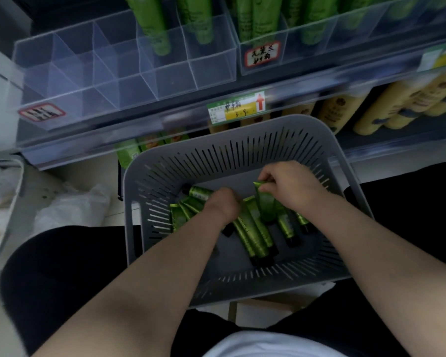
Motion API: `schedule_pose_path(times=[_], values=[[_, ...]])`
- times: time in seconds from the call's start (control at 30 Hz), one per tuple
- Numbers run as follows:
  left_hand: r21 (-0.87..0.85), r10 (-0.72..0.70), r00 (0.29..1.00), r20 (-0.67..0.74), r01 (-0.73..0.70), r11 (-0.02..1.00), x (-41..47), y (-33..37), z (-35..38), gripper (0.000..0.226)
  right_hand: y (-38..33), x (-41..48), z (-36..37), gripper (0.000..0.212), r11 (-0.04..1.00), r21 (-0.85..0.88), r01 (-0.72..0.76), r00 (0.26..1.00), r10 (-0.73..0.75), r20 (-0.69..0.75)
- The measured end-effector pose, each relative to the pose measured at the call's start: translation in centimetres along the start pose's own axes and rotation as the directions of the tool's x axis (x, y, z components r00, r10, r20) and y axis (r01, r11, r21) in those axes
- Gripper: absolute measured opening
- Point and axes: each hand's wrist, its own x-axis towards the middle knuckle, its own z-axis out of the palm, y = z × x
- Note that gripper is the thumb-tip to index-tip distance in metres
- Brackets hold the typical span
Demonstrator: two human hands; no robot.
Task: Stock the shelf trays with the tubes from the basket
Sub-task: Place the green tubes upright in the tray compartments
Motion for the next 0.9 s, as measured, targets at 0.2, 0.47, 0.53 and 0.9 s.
schedule_pose_path(times=[0.2, 0.47, 0.53, 0.9], values=[[-0.179, 0.149, 0.987, -0.065, -0.158, 0.971, -3.5, -0.1, -1.0, 0.019, -1.1, -0.6, -0.6, 0.016, 0.999, 0.004, 0.043, 0.999, -0.043, -0.027], [-0.082, 0.239, 0.757, -0.608, -0.359, 0.930, -10.4, -1.0, -8.3, 0.023, -5.2, -2.7, -4.0, 0.017, 0.983, -0.028, 0.182, 0.954, -0.183, -0.239], [-0.037, 0.255, 0.651, -0.715, -0.399, 0.916, -12.3, -1.1, -10.9, 0.022, -6.7, -2.9, -5.8, 0.013, 0.975, -0.032, 0.220, 0.924, -0.218, -0.313], [-0.106, -0.025, 0.169, -0.985, -0.490, 0.865, -19.7, -1.0, -25.9, 0.018, -14.1, -3.5, -16.2, 0.017, 0.908, -0.071, 0.413, 0.695, -0.364, -0.620]])
